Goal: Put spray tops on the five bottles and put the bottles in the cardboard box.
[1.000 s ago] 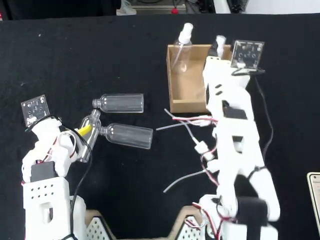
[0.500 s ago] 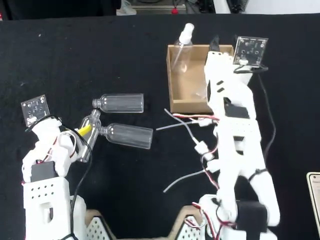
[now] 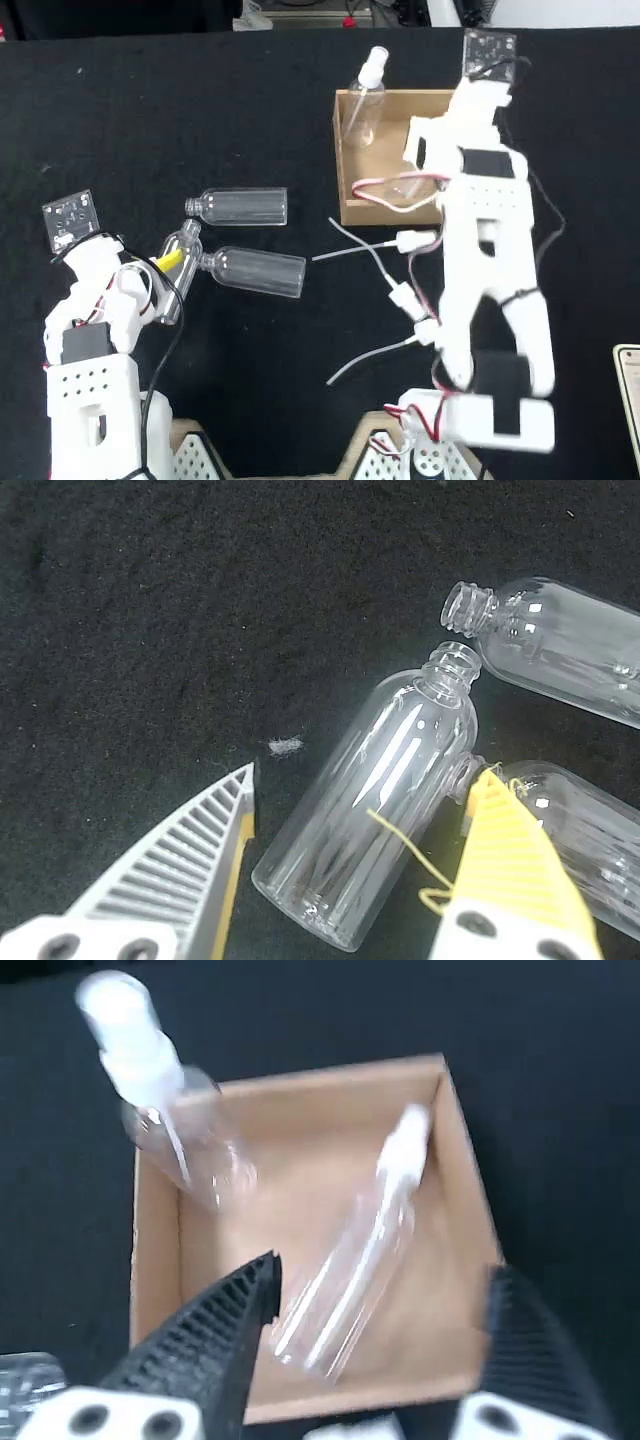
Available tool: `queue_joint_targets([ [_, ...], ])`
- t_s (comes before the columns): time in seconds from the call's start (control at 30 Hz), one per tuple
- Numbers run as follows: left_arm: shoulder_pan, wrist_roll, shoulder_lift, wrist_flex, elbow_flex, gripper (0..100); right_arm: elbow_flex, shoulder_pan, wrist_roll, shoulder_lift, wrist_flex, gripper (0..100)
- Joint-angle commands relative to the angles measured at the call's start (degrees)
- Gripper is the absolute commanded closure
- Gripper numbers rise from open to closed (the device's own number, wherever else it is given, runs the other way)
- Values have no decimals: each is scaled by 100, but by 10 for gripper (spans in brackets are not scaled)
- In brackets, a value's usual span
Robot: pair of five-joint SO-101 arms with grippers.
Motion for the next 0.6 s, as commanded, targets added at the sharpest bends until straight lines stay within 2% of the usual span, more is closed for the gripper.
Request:
queue_joint_targets([
  [0.0,-57,35,-62,-105,-66,675,-857,-62,-1336,374,519,581],
  [0.07,-57,35,-62,-105,-66,675,-1112,-62,-1714,716,598,578],
  [0.4,-57,35,-62,-114,-66,675,-2440,-62,-1758,2369,615,578],
  [0.57,-57,35,-62,-105,-66,675,-3248,-62,-1776,3037,1081,578],
])
